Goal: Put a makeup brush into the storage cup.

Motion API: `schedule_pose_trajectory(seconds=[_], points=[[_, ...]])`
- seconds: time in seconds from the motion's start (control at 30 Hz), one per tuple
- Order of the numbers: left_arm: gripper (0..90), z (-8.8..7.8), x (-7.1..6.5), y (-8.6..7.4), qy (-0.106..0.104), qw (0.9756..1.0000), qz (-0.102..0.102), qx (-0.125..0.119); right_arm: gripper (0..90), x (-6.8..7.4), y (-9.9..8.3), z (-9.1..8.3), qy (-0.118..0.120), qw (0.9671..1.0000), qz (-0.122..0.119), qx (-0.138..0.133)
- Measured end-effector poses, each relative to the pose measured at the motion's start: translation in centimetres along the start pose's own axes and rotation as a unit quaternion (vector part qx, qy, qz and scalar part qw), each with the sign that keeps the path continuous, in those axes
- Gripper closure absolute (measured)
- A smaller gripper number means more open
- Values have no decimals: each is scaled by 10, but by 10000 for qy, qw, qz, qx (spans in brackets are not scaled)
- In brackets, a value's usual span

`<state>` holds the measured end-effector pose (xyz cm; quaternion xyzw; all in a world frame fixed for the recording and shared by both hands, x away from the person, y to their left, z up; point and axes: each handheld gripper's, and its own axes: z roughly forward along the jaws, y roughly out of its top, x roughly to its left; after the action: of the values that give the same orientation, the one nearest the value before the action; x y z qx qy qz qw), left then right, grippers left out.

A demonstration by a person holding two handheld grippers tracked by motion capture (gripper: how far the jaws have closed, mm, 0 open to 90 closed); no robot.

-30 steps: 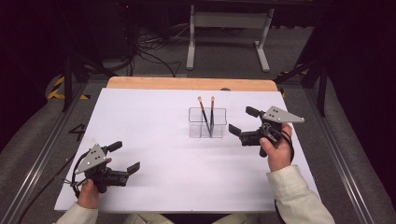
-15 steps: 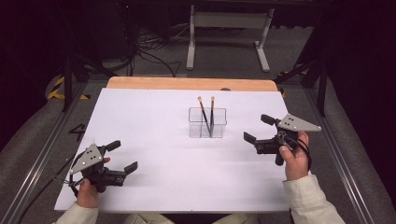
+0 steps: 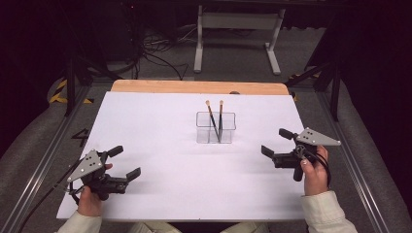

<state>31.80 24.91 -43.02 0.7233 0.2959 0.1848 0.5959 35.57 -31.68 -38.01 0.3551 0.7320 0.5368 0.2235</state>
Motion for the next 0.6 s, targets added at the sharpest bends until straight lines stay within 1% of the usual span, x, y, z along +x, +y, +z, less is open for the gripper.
schedule_pose_trajectory(seconds=[0.13,0.17,0.3,0.37,0.43,0.47,0.5,0.6], points=[[3,0,0,0,-19,10000,-18,-6,27,0,-6,0,1,10000,-29,56],[3,0,0,0,-20,10000,-15,-5,27,0,-10,0,-34,10000,-7,24],[3,0,1,0,-44,10000,2,-9,27,0,-18,1,4,10000,12,23],[3,-1,1,0,-55,10000,-2,-7,27,0,-22,2,47,10000,-13,48],[3,-1,1,0,-58,10000,-1,-7,27,0,-25,0,31,9999,-103,31],[3,-2,1,0,-65,10000,11,-5,27,-1,-26,-1,18,9999,-110,13],[3,-2,1,0,-62,10000,-11,-23,27,-2,-28,-2,5,10000,-78,-22],[3,-2,1,-1,-68,10000,-14,-40,27,-4,-33,-3,-32,10000,-31,24]])
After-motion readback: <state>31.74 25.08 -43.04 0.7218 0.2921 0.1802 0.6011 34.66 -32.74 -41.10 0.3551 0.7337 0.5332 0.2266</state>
